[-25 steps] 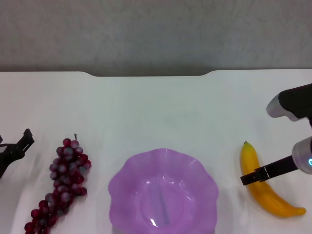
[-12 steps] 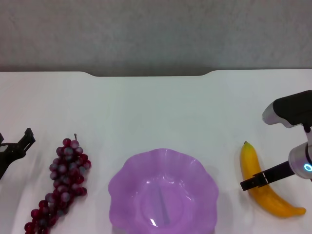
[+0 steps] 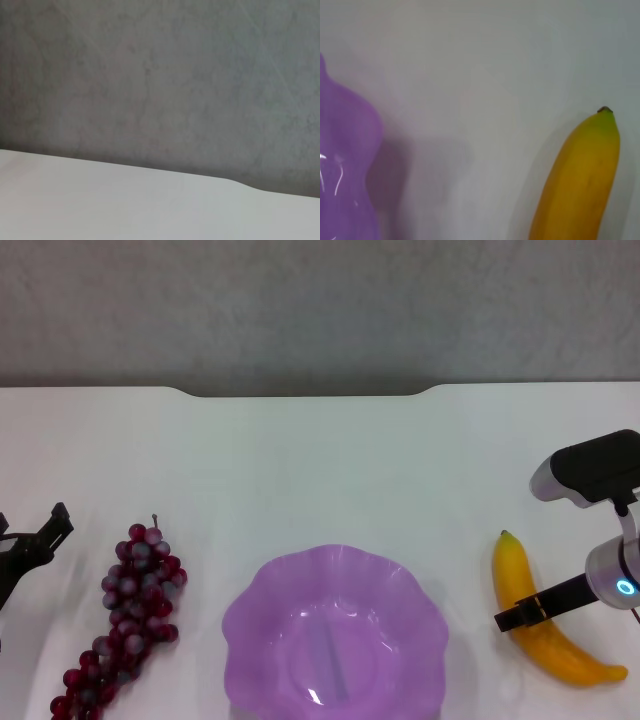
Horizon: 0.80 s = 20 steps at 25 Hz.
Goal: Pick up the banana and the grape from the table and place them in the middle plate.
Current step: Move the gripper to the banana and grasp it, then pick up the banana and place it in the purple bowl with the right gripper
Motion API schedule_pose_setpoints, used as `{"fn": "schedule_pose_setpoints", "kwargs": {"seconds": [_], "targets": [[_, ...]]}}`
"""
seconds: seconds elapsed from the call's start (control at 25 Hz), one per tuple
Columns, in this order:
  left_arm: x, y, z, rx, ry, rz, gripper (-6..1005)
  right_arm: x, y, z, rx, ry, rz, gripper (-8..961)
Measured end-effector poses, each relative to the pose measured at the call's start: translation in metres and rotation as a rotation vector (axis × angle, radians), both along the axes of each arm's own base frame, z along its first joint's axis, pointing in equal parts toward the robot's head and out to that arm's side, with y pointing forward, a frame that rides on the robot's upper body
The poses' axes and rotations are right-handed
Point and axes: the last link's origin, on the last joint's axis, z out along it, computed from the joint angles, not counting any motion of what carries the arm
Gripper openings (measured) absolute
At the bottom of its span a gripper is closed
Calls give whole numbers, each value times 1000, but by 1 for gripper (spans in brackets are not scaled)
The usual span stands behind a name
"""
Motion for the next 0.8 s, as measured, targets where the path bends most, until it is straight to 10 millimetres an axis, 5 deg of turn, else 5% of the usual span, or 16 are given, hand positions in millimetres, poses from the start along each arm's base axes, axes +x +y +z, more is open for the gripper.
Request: {"fn": "schedule_pose_setpoints", "kwargs": {"seconds": [0.32,0.4,0.6,0.8], "targets": [[0,0,0,1,-1,0,891,-2,2,-1,11,-2,21,735],[0,0,0,1,-1,0,891,-2,2,-1,11,-2,21,527],[0,0,0,1,0,1,891,-4,2,-1,11,-3,32,501],[-4,-3,1,1,3,11,891,-38,-6,9,11,69,142,494]]}}
